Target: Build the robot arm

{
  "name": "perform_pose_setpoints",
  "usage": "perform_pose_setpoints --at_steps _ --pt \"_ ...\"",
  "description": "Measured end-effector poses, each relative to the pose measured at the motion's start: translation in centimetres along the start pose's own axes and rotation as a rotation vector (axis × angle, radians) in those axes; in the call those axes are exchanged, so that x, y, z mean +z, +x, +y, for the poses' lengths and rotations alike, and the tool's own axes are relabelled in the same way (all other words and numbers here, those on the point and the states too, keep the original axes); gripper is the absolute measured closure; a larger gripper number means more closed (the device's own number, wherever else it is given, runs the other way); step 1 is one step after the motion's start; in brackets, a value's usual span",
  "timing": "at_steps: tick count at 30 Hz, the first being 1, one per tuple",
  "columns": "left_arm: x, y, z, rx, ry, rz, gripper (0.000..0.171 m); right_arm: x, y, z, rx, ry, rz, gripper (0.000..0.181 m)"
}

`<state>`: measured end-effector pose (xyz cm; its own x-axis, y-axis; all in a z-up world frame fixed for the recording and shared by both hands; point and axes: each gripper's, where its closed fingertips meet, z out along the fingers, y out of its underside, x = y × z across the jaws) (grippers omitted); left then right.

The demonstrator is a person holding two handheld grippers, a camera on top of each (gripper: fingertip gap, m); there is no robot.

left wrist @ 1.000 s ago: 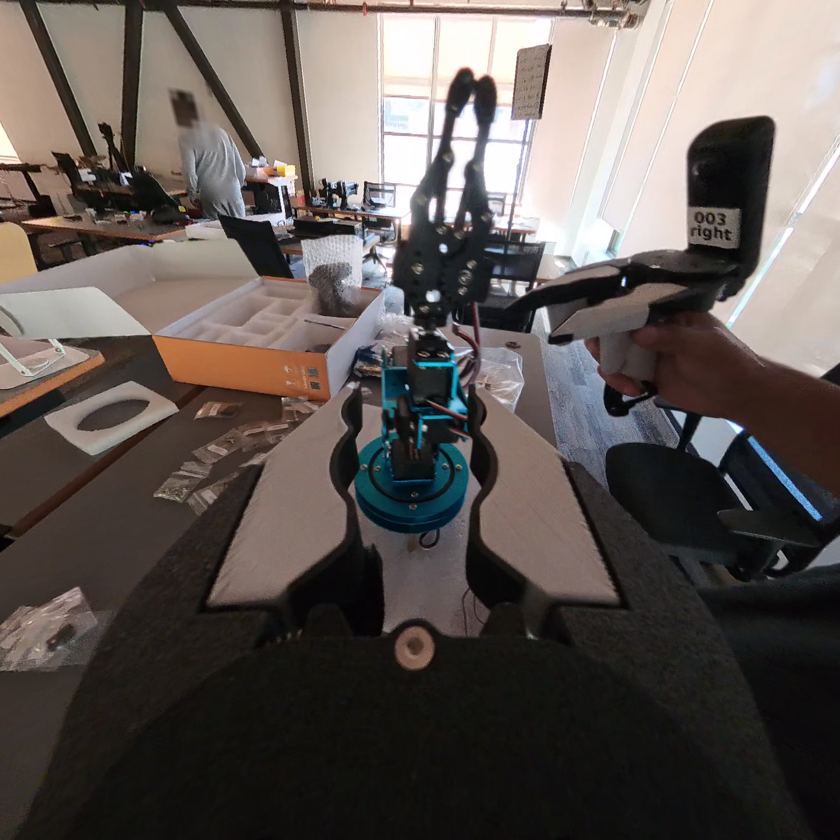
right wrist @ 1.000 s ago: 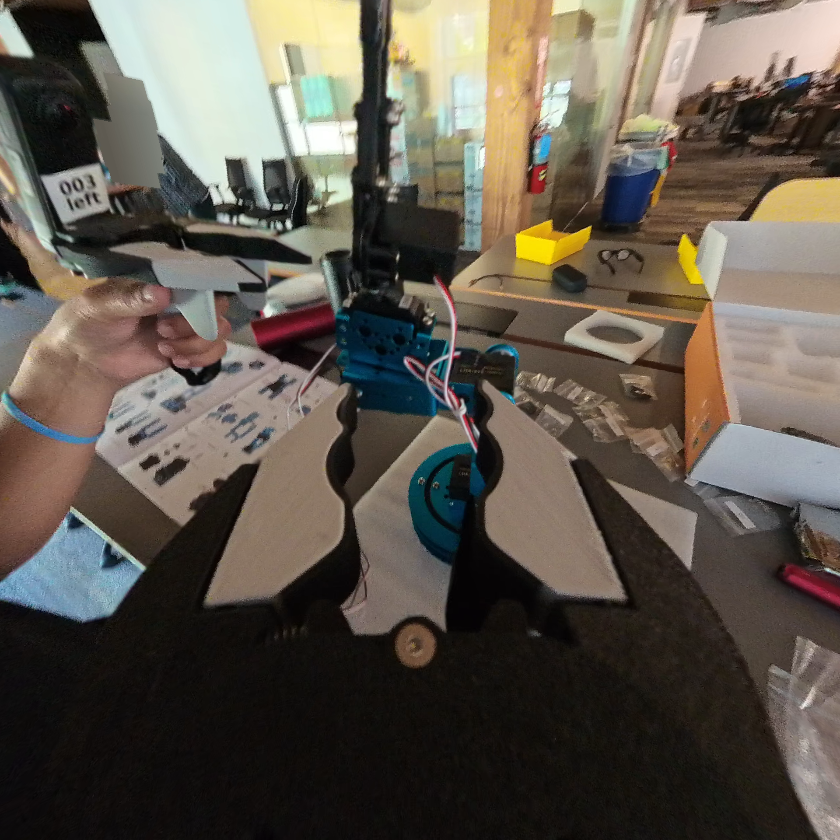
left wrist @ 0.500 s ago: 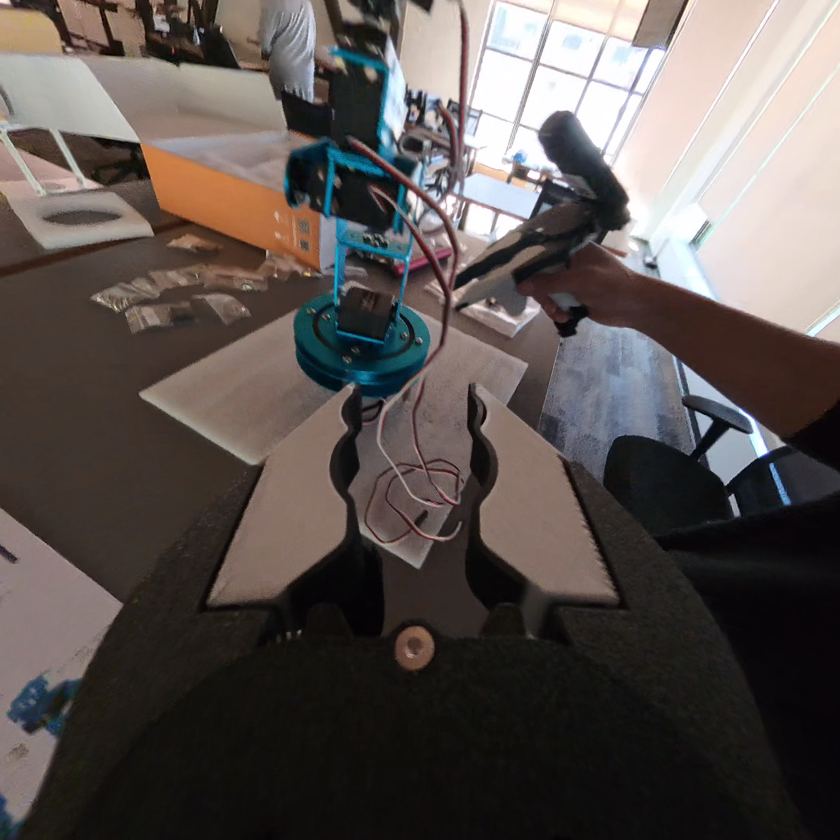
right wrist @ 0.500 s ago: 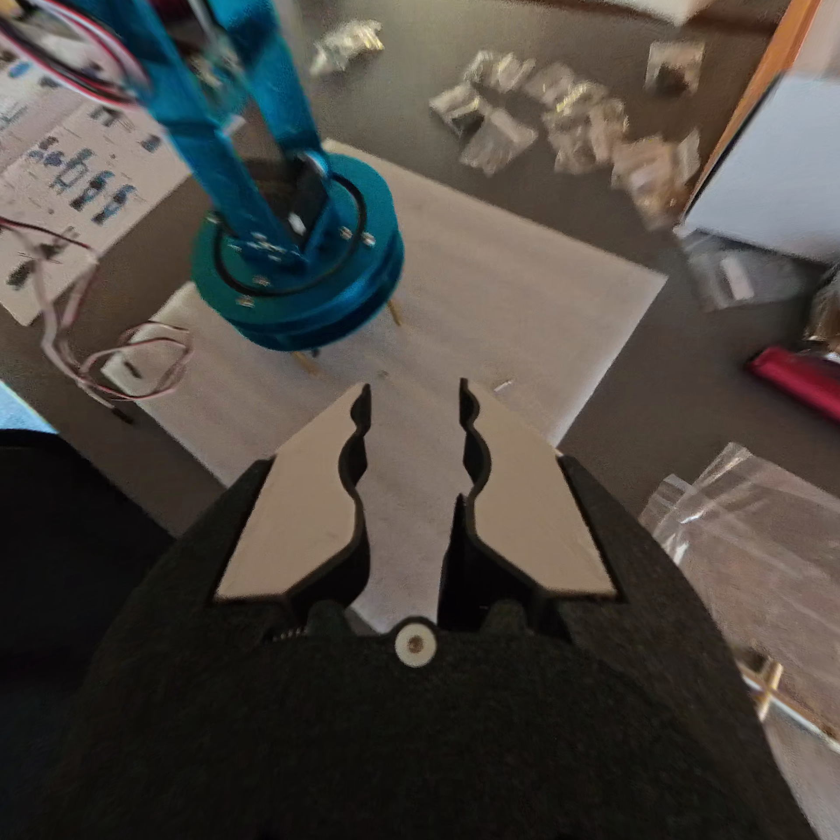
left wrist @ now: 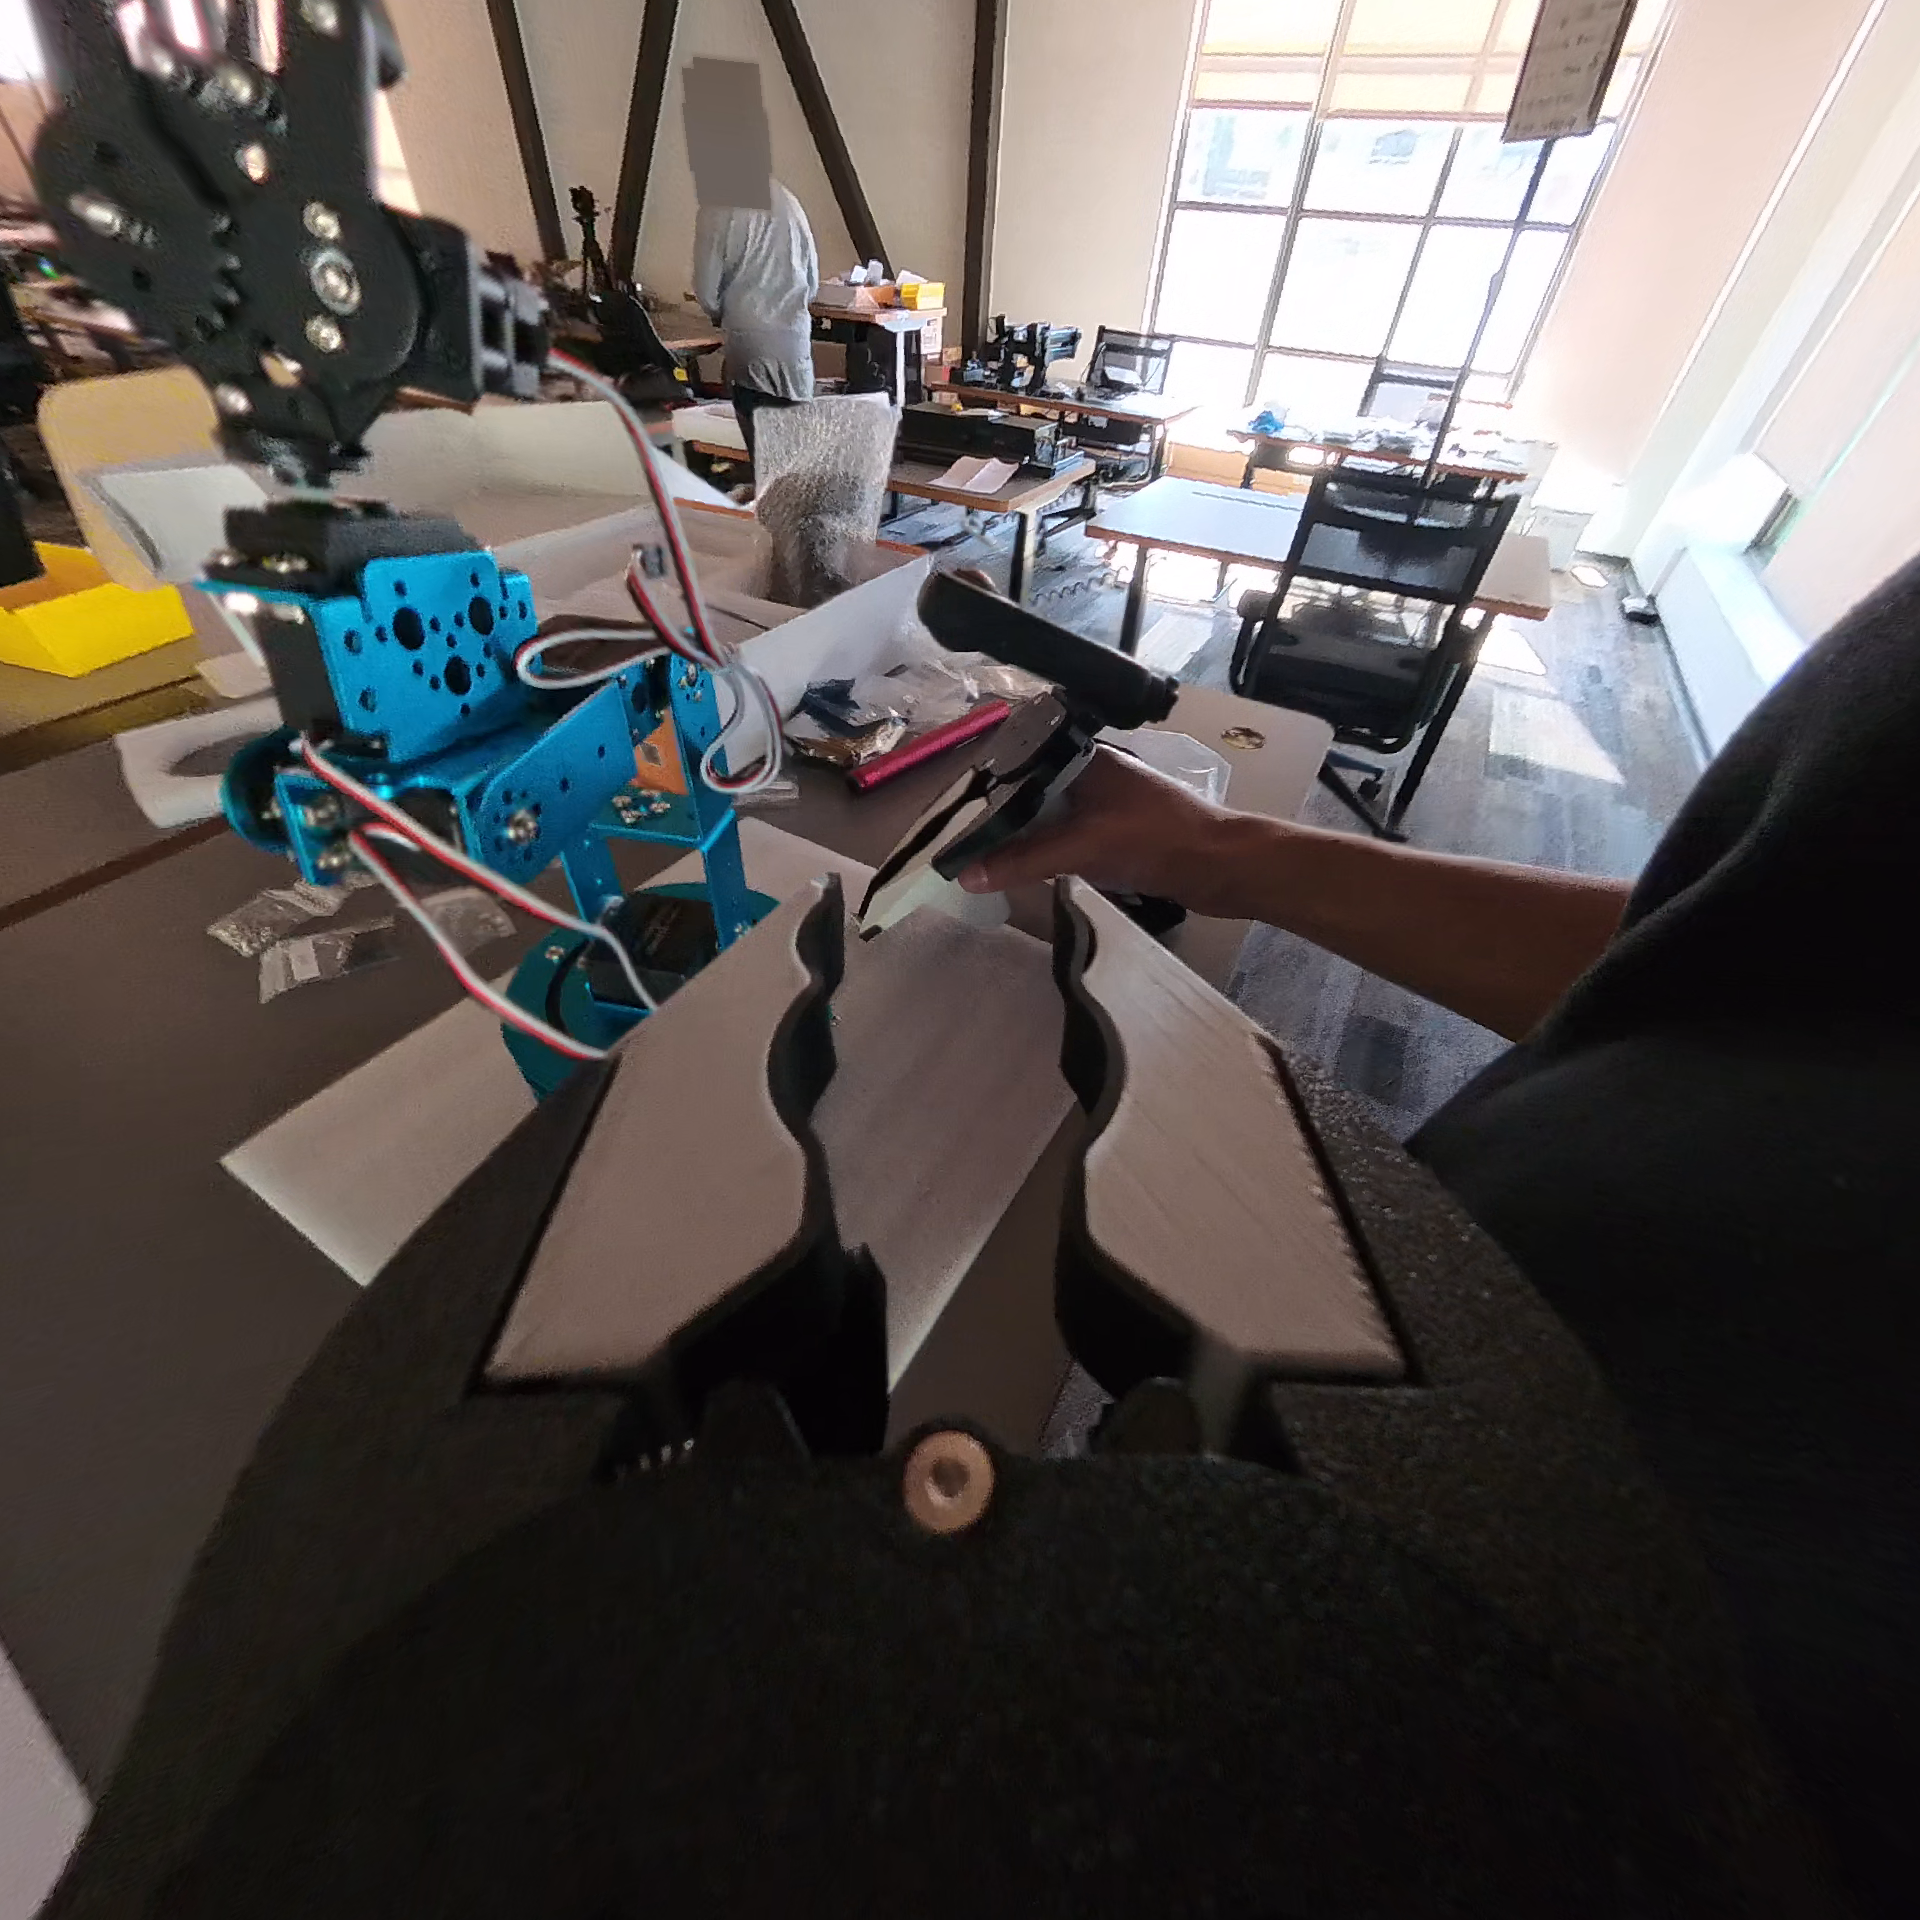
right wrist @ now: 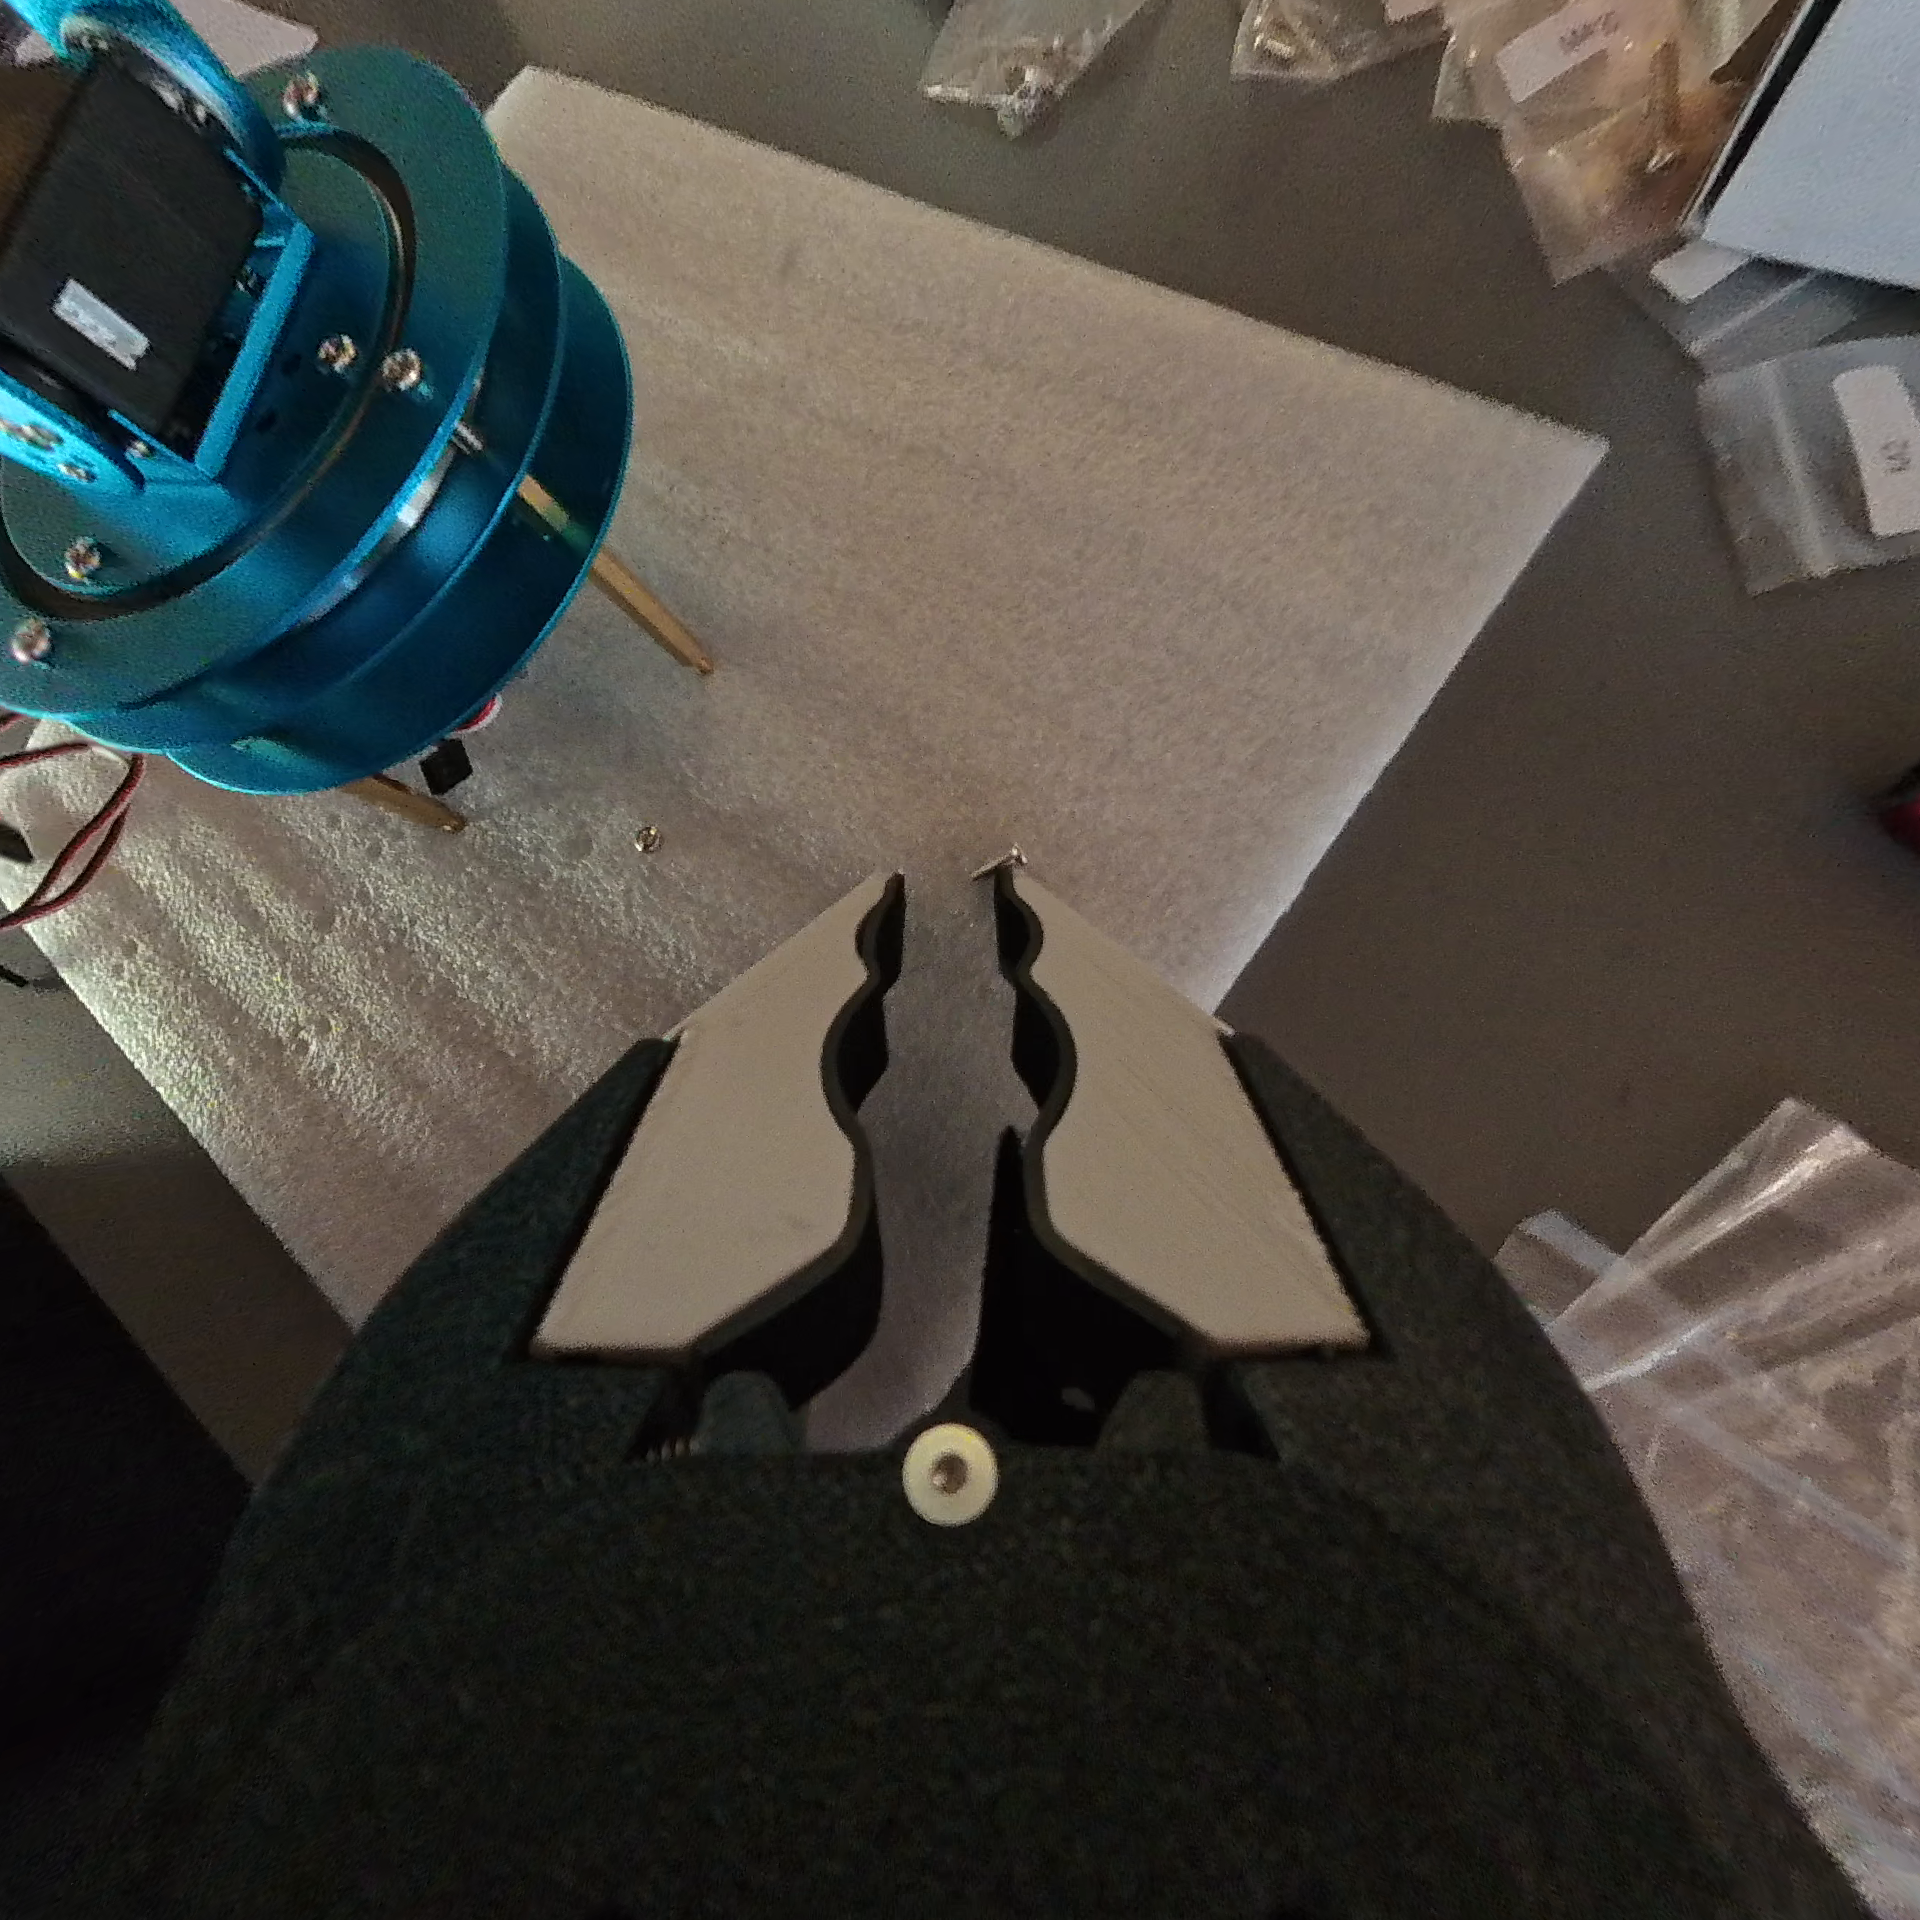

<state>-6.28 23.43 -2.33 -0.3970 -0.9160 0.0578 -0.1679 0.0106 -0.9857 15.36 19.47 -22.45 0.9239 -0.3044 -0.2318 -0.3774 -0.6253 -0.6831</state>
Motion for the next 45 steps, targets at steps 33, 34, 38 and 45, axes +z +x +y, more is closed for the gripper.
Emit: perform_pose_setpoints --at_steps 33,34,38,45 --pt "10.5 2.0 3.1 -0.85 0.073 0.143 0.152 -13.2 -15.2 -4.1 -1.064 0.323 -0.754 0.18" --pt "10.6 2.1 3.1 -0.85 0.078 0.141 0.153 -13.2 -15.2 -4.1 -1.069 0.317 -0.764 0.181" --pt "11.1 2.7 2.9 -0.849 0.077 0.149 0.159 -13.5 -15.4 -4.0 -1.103 0.324 -0.801 0.18" --pt "11.4 3.4 2.8 -0.832 0.071 0.17 0.168 -13.6 -15.3 -3.7 -1.124 0.31 -0.838 0.18"
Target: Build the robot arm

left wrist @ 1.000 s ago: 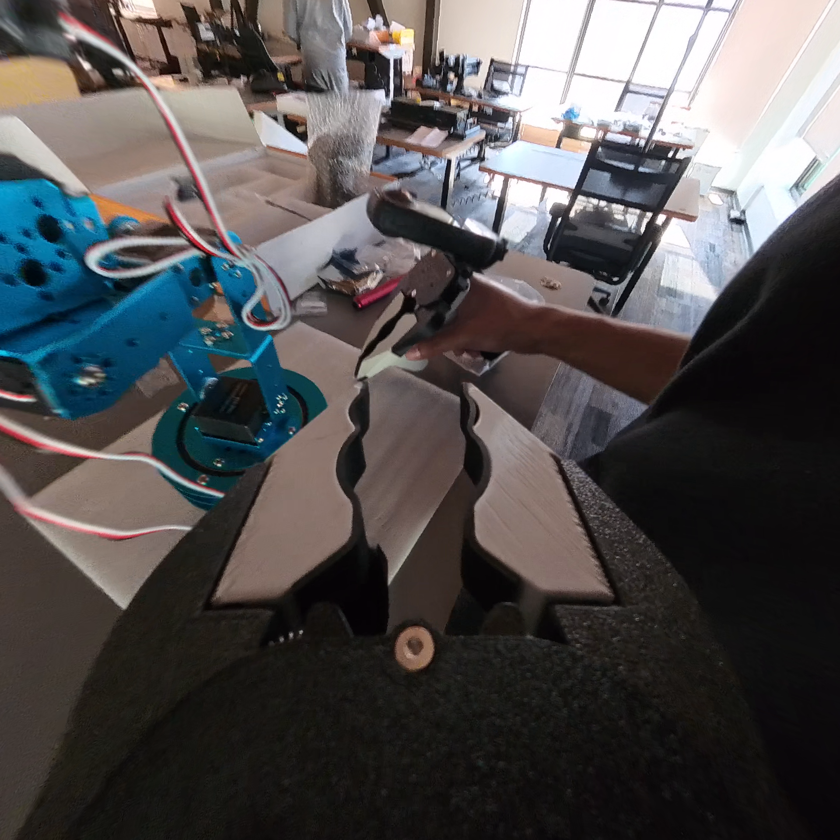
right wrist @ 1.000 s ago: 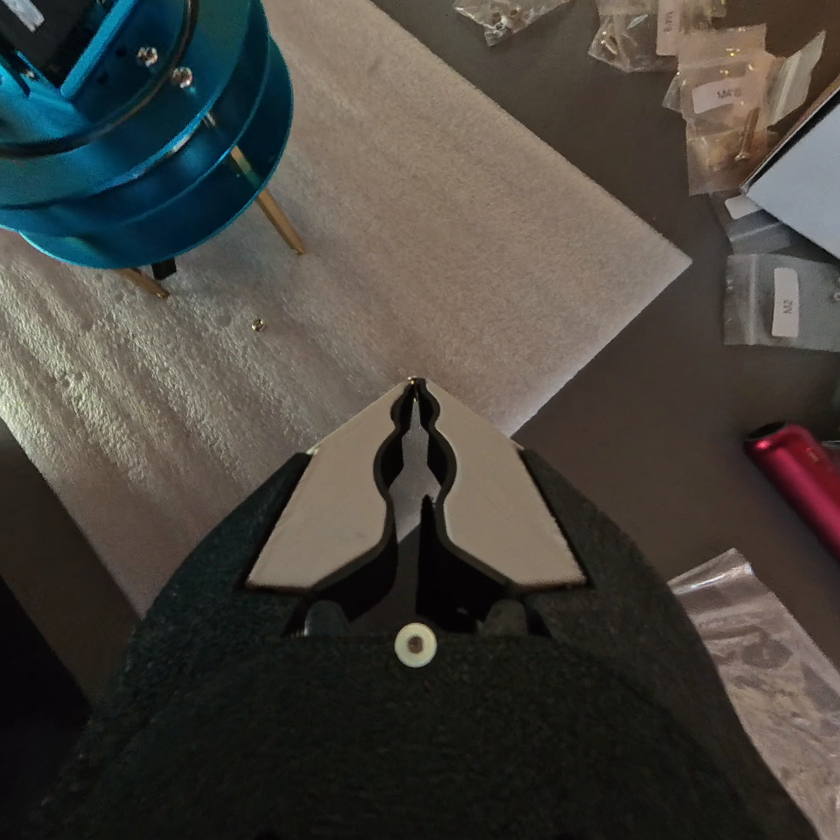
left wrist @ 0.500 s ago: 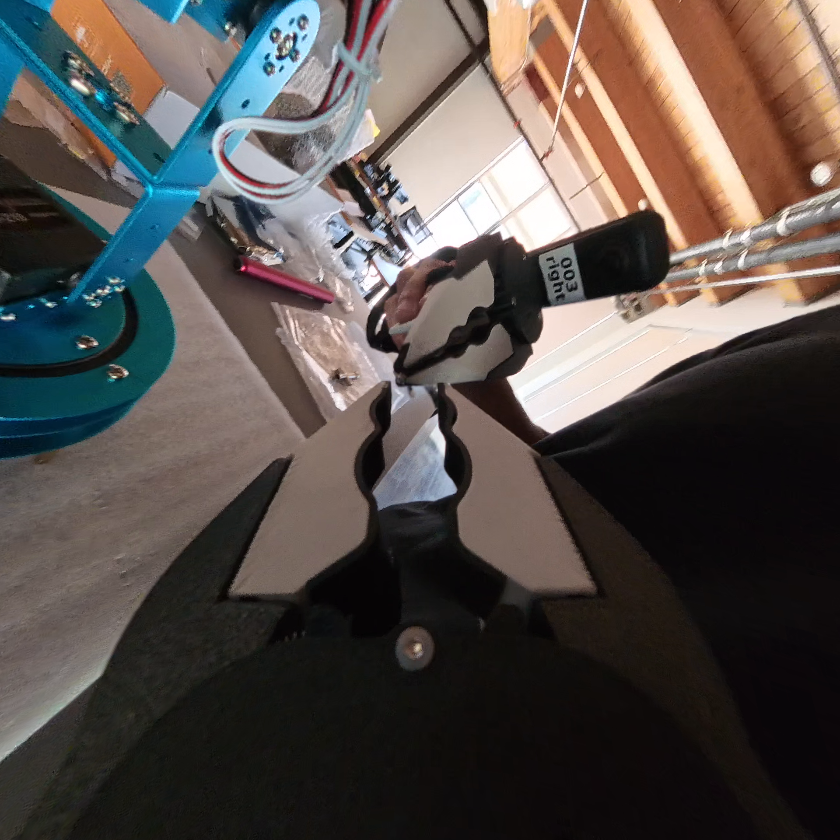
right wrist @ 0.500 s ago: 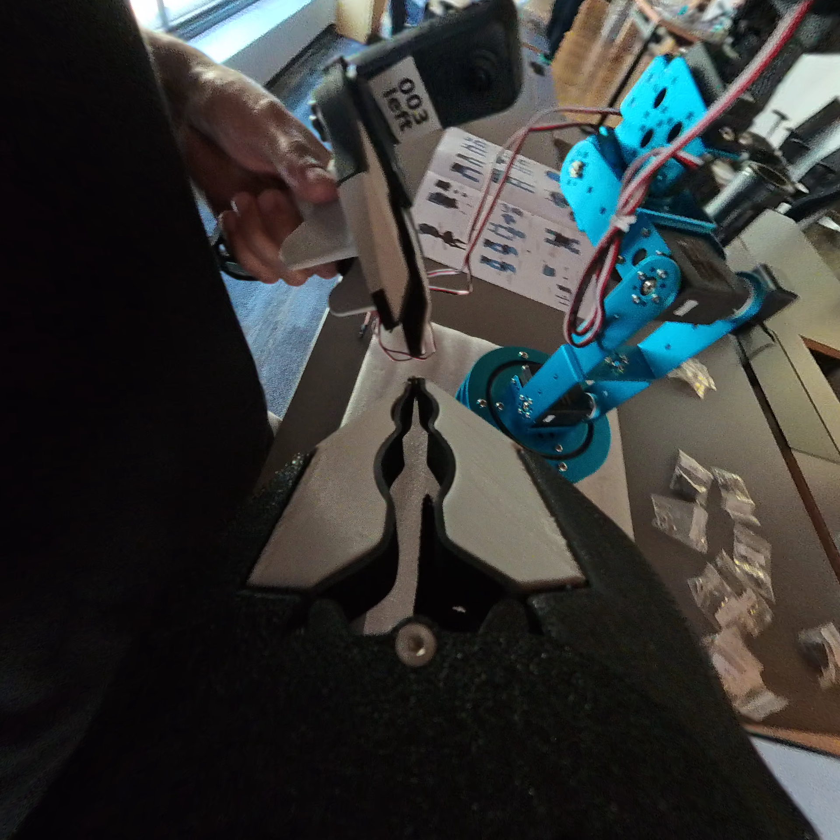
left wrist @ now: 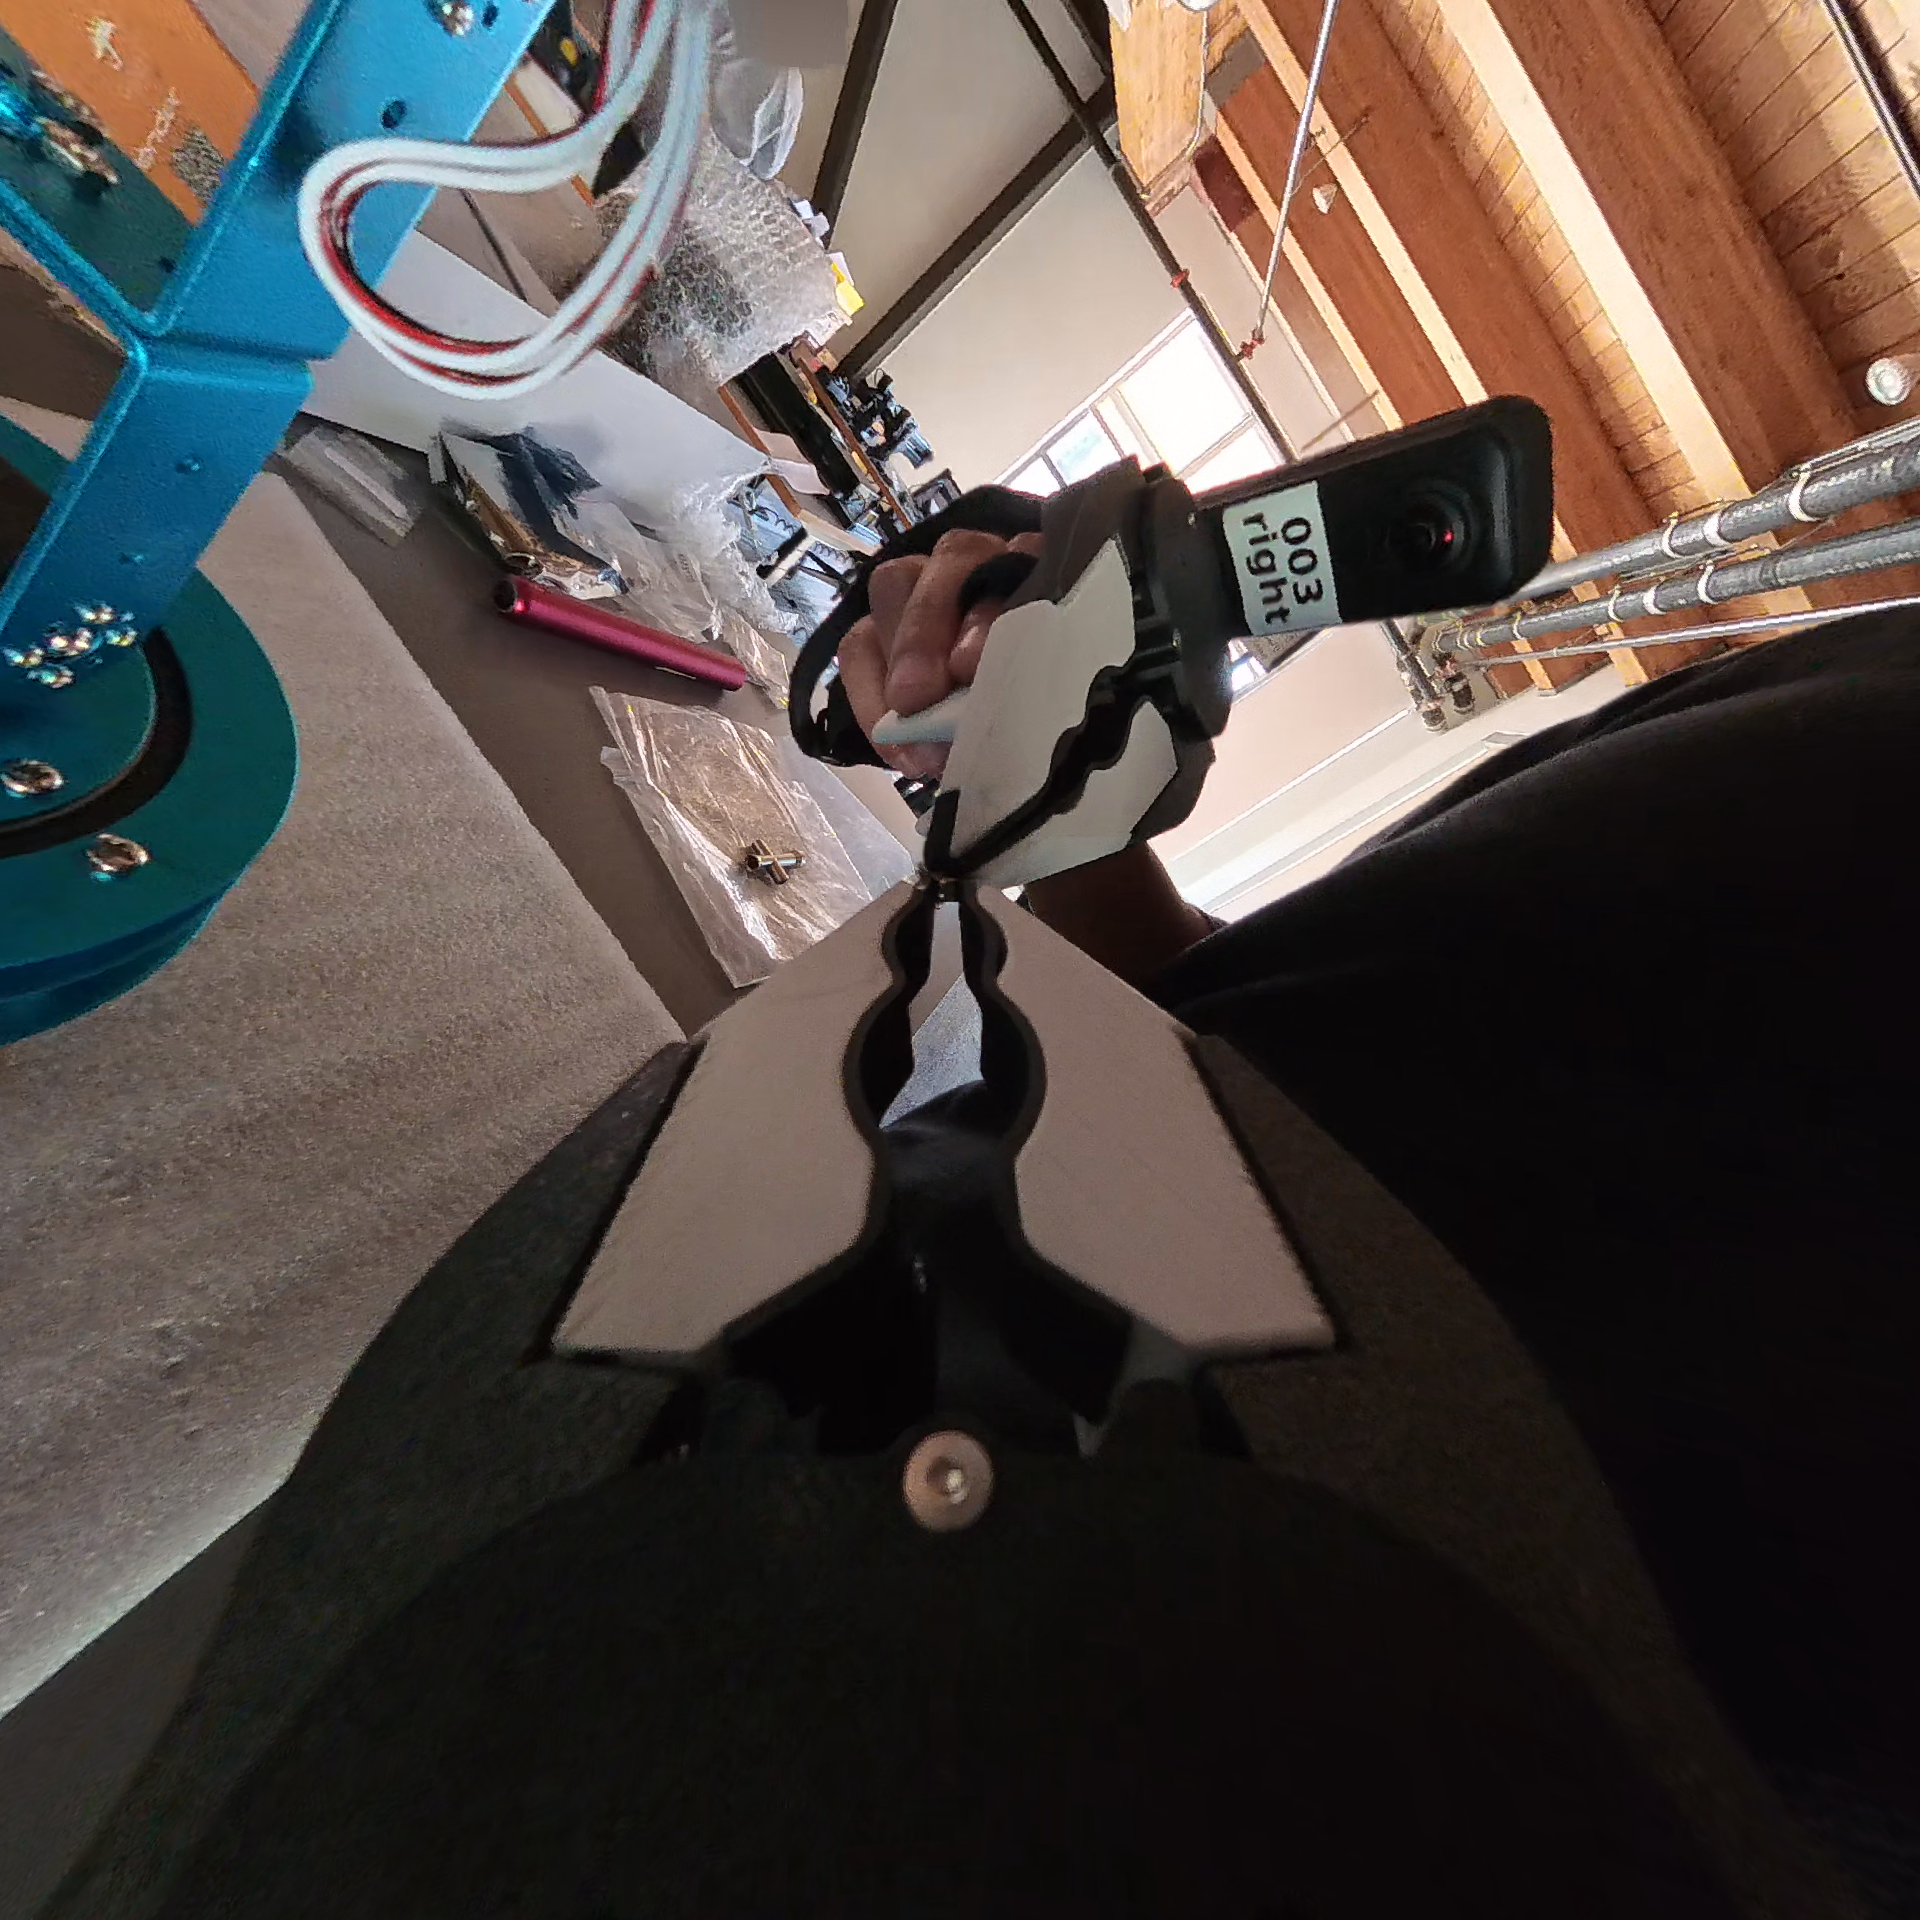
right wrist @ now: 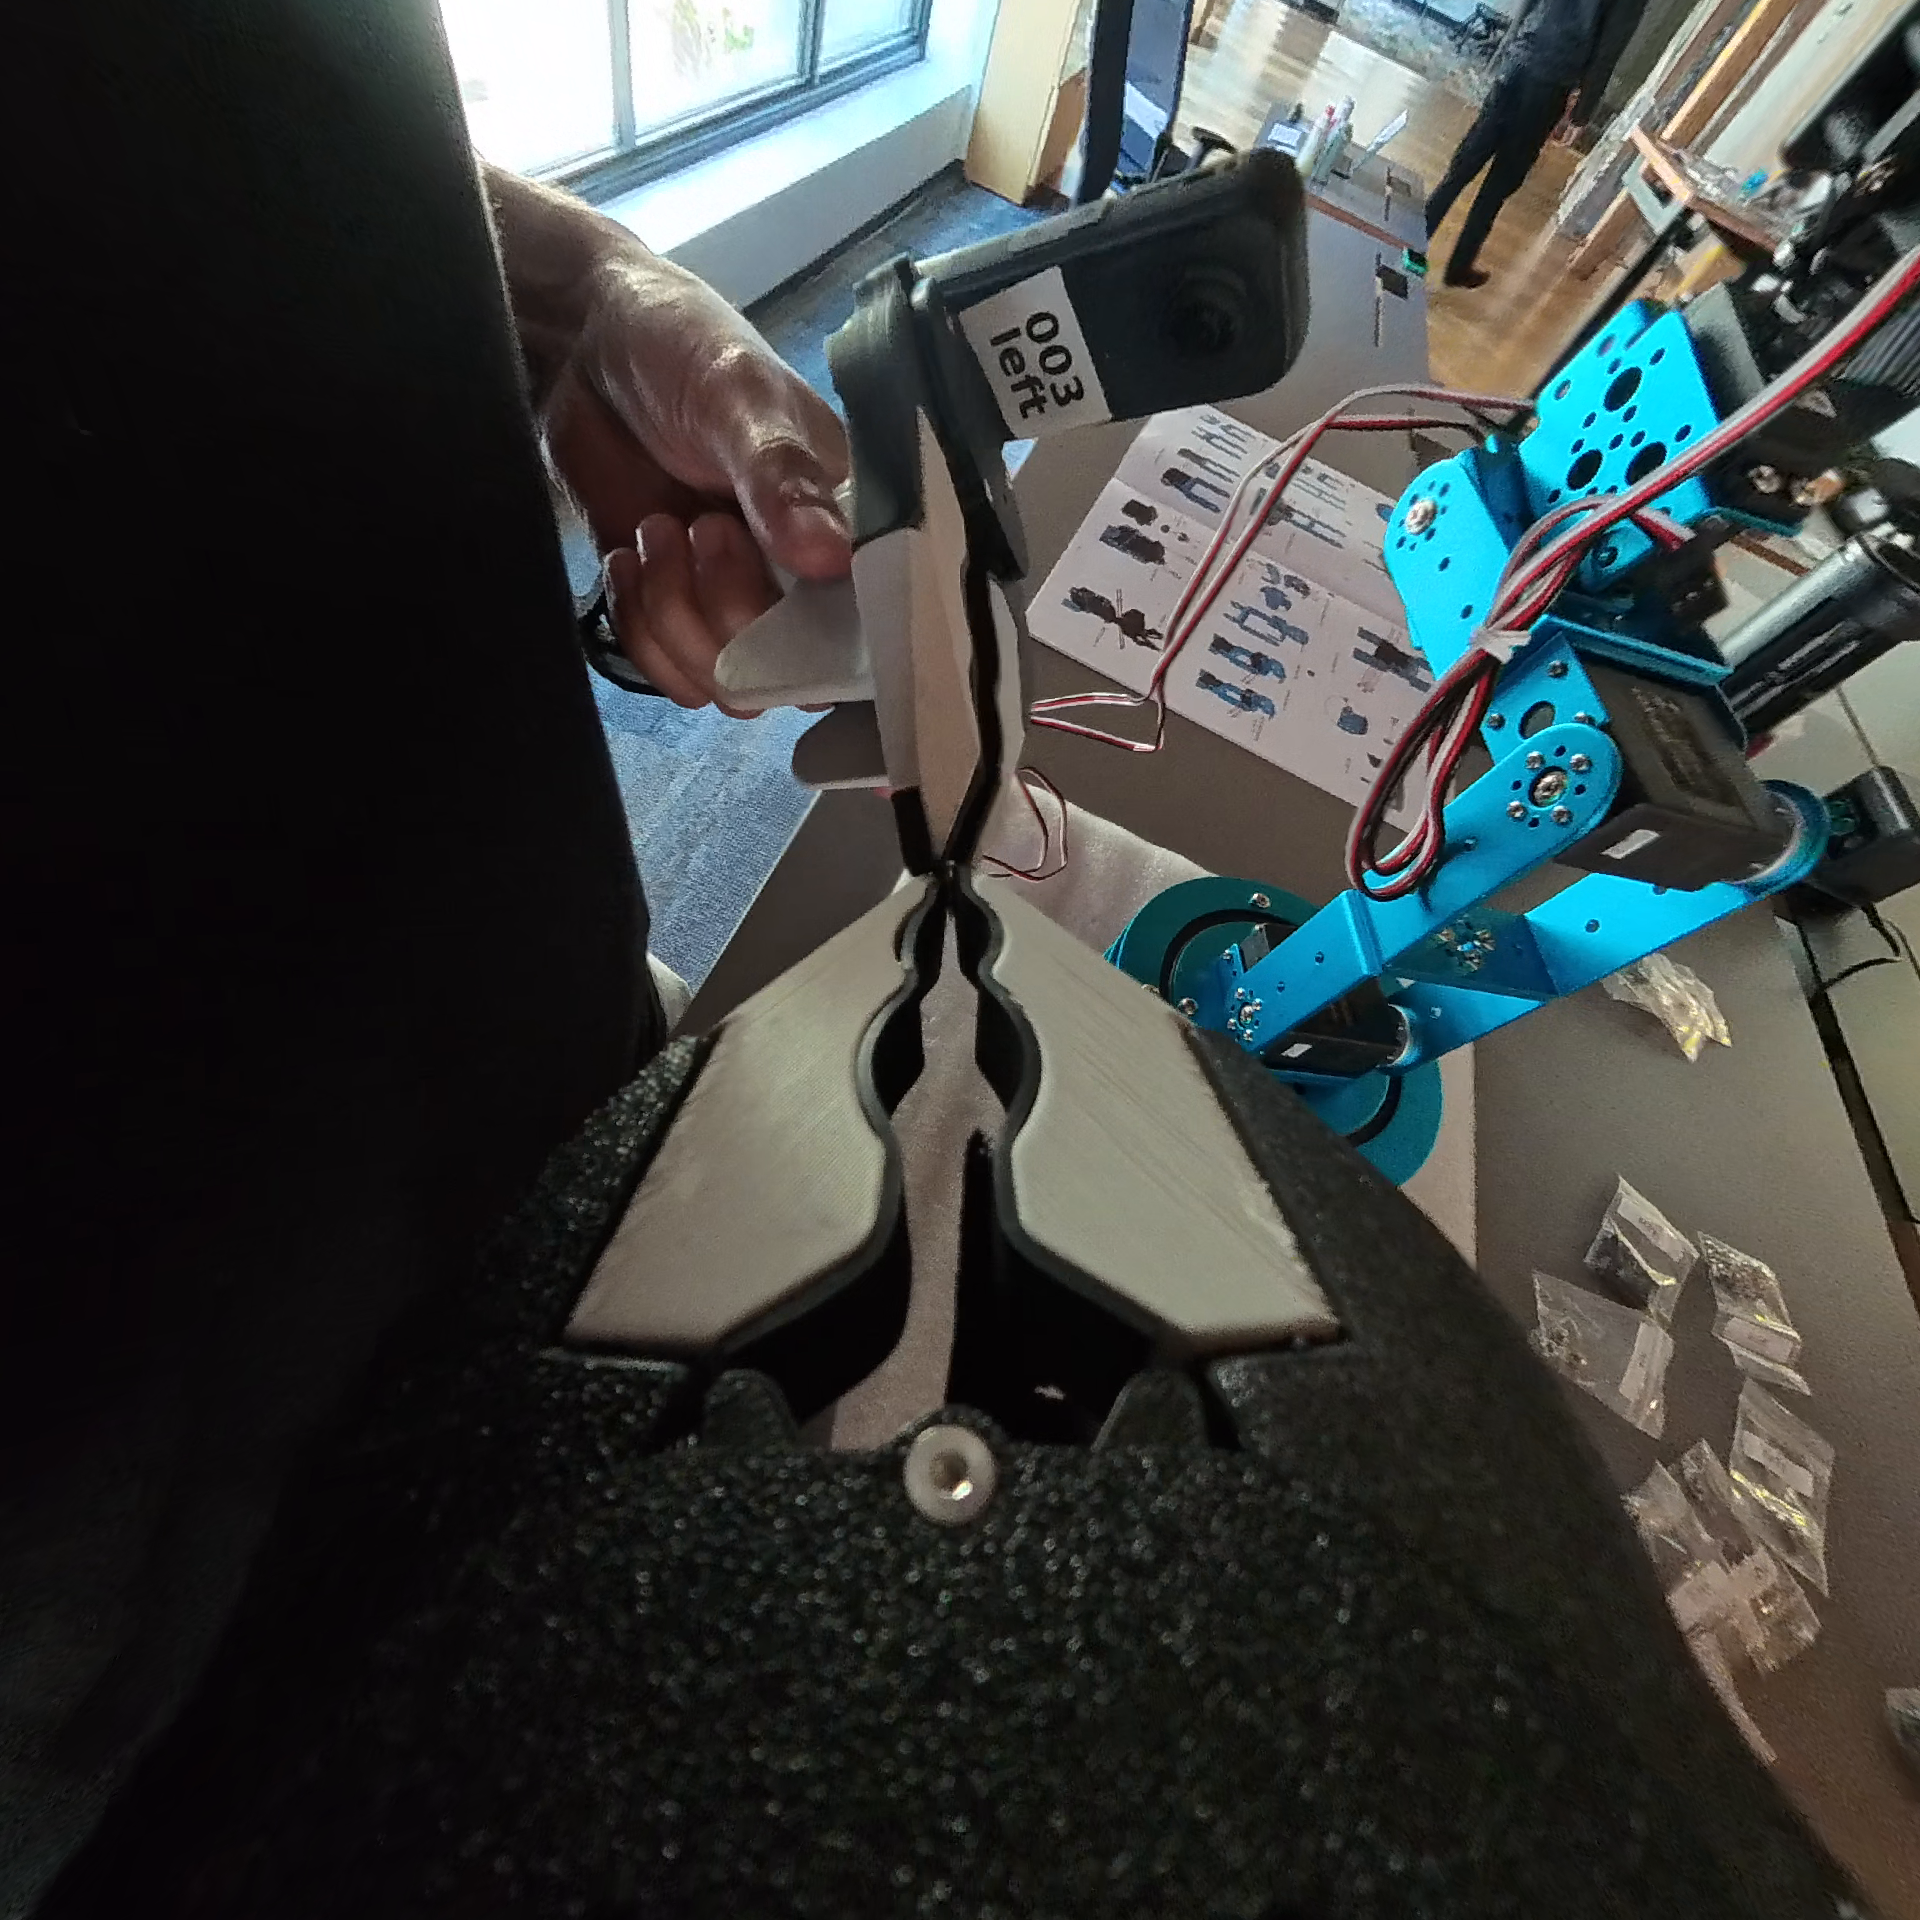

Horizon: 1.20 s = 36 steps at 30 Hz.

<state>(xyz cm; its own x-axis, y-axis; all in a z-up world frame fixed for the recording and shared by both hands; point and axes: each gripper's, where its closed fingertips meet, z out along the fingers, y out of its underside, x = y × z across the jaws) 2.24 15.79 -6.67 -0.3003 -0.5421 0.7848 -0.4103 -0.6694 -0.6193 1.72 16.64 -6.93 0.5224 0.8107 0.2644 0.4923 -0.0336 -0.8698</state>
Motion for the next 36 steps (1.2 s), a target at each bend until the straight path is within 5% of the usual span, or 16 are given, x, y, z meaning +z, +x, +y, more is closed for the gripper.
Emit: perform_pose_setpoints --at_steps 12,18,24,29,36 --pt "-3.0 0.4 -2.5 0.215 0.077 -0.035 0.168 -0.8 2.2 -1.6 0.245 0.147 -0.027 0.168" --pt "-8.8 2.6 -8.3 0.493 0.169 -0.118 0.168 -2.5 9.7 -7.3 0.481 0.367 0.213 0.149" --pt "-12.7 4.1 -14.6 0.671 0.139 -0.07 0.168 -1.1 13.4 -13.4 0.366 0.397 0.324 0.115" --pt "-13.6 3.8 -16.5 0.666 0.032 0.14 0.168 0.5 15.4 -11.2 0.36 0.331 0.131 0.103" --pt "-12.7 0.9 -17.5 0.61 -0.034 0.282 0.168 2.9 16.2 -9.5 0.243 0.244 -0.003 0.11"
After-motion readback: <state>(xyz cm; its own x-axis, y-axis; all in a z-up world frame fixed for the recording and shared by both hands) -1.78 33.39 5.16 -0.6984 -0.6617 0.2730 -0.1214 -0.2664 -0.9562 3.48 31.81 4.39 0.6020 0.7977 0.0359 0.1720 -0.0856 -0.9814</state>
